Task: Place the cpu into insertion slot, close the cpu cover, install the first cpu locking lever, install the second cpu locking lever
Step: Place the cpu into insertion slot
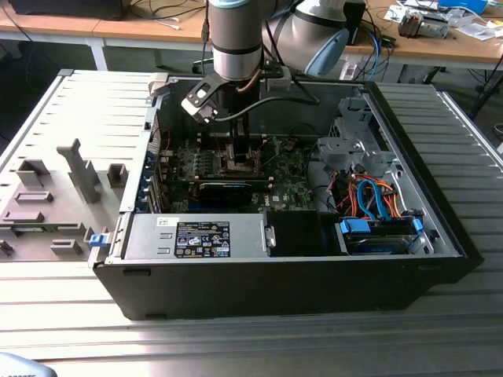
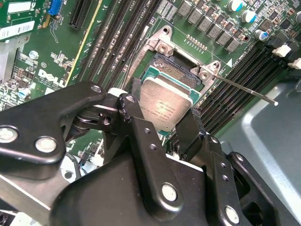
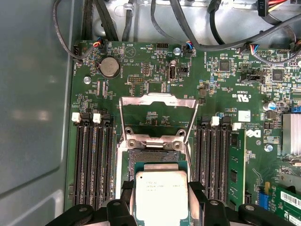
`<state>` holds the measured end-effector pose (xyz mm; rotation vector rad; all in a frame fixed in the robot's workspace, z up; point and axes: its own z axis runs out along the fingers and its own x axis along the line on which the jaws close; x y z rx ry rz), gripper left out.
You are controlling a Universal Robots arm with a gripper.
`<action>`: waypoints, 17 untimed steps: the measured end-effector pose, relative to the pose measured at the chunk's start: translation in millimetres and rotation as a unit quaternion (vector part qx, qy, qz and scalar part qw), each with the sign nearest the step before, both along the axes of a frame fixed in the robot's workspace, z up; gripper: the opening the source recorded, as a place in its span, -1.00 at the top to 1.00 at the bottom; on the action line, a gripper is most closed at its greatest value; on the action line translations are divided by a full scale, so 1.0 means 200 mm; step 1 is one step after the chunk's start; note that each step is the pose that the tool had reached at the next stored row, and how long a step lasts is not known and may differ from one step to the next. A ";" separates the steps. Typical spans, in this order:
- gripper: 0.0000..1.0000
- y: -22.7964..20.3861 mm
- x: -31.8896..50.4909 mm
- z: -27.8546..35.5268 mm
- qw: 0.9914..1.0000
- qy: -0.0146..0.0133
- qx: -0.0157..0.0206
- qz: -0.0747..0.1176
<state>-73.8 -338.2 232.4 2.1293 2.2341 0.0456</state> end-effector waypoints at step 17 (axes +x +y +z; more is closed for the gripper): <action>-0.09 0.013 0.000 -0.021 1.000 0.000 0.000 0.000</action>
